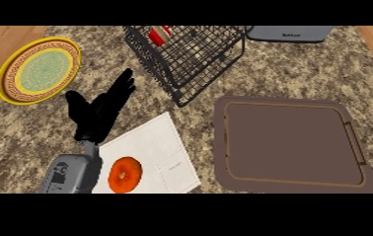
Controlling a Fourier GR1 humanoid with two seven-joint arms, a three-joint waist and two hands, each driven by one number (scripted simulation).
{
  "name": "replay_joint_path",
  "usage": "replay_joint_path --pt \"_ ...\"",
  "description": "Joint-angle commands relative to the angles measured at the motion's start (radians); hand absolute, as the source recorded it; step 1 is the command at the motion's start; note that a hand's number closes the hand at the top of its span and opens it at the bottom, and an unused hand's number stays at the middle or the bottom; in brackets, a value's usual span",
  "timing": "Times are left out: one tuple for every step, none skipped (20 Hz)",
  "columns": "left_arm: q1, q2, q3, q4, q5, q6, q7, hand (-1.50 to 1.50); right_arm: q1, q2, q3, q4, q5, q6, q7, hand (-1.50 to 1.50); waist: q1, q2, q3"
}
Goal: Pick the cupcake from the tray and place it in the tiered basket
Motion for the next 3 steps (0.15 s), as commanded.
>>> replay_joint_path --pt "-0.010 -0.018 -0.014 0.001 -0.016 0.015 -0.013 0.00 0.073 -0.085 -0.009 0.012 0.002 0.067 -0.088 -1.50 0.016 0.012 0.002" --pt "0.013 -0.019 -0.026 -0.014 -0.029 0.022 -0.003 0.00 0.058 -0.114 -0.012 0.013 -0.001 0.097 -0.070 -1.50 0.009 0.002 0.001" --pt "-0.004 0.001 -0.008 0.000 -0.004 -0.008 0.002 0.00 0.039 -0.139 -0.020 0.024 -0.007 0.118 -0.051 -1.50 0.016 0.007 0.001"
